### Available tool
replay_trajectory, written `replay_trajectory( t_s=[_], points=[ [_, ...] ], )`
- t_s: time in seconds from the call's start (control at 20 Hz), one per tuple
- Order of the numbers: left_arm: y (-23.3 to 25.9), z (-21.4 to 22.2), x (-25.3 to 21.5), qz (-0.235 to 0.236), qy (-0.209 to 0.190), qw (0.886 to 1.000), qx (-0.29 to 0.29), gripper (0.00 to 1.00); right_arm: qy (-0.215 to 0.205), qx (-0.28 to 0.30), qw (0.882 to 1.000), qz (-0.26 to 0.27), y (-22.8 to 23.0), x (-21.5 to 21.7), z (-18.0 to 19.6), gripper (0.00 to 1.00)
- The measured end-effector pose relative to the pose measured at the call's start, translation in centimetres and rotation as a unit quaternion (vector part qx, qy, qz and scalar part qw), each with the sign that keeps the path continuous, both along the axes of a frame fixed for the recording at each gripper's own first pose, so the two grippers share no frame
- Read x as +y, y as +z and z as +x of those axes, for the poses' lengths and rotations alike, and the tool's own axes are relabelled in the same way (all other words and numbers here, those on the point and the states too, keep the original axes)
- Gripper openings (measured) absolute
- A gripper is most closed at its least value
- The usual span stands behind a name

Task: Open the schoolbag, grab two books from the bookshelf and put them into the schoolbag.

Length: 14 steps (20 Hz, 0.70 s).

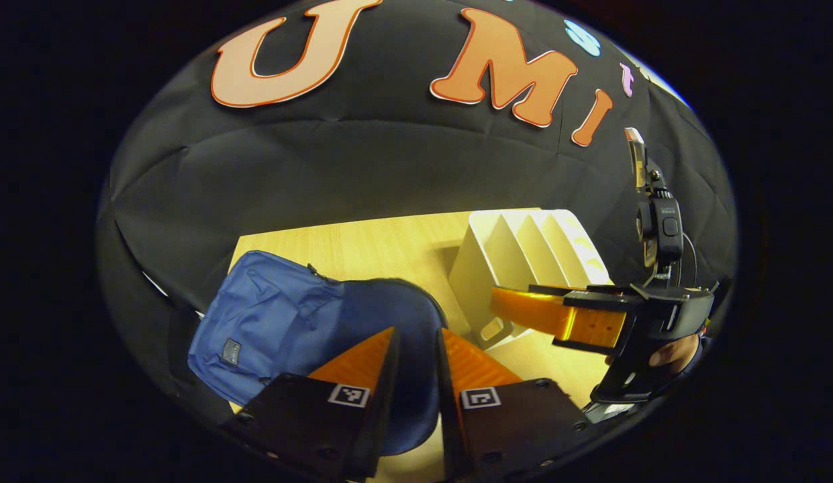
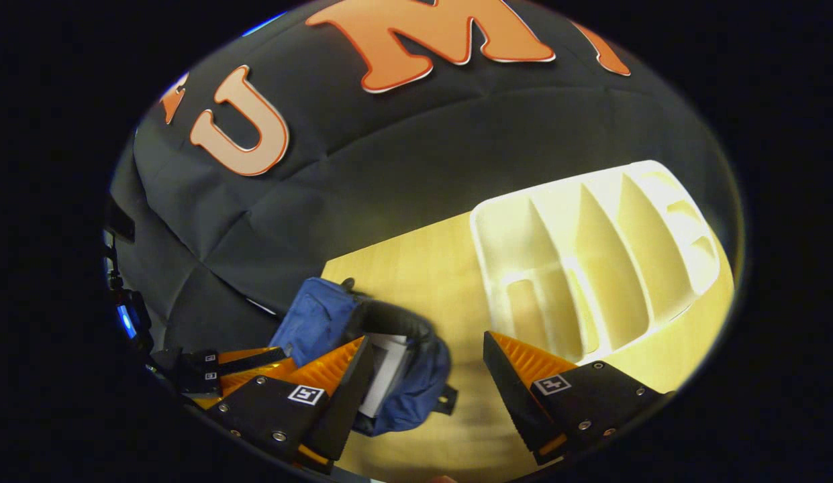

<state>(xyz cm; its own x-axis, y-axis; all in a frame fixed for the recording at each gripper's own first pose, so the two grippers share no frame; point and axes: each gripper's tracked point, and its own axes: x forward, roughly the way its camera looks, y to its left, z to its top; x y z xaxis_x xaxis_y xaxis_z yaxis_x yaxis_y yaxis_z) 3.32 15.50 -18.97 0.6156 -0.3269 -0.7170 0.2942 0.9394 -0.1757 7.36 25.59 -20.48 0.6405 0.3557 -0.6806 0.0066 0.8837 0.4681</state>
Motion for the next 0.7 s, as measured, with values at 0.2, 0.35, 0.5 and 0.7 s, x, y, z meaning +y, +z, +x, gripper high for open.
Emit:
replay_trajectory(
  t_s=[0.2, 0.35, 0.5, 0.7],
  points=[
    [0.2, -0.4, -2.3, -0.014, 0.007, 1.0, 0.002, 0.48, -0.023, -0.024, 0.999, -0.033, 1.2, -5.3, 0.6, 0.97],
    [1.4, -0.2, -4.1, -0.023, 0.026, 0.999, -0.024, 0.68, -0.041, -0.075, 0.994, -0.068, 3.7, -9.6, 1.1, 0.97],
    [3.7, 0.4, -6.1, -0.025, 0.055, 0.996, -0.072, 0.94, -0.058, -0.138, 0.983, -0.106, 7.2, -13.2, 1.6, 0.97],
    [7.8, 0.9, -8.5, -0.007, 0.089, 0.983, -0.164, 0.94, -0.06, -0.207, 0.966, -0.142, 11.2, -15.8, 1.7, 0.97]
  ],
)
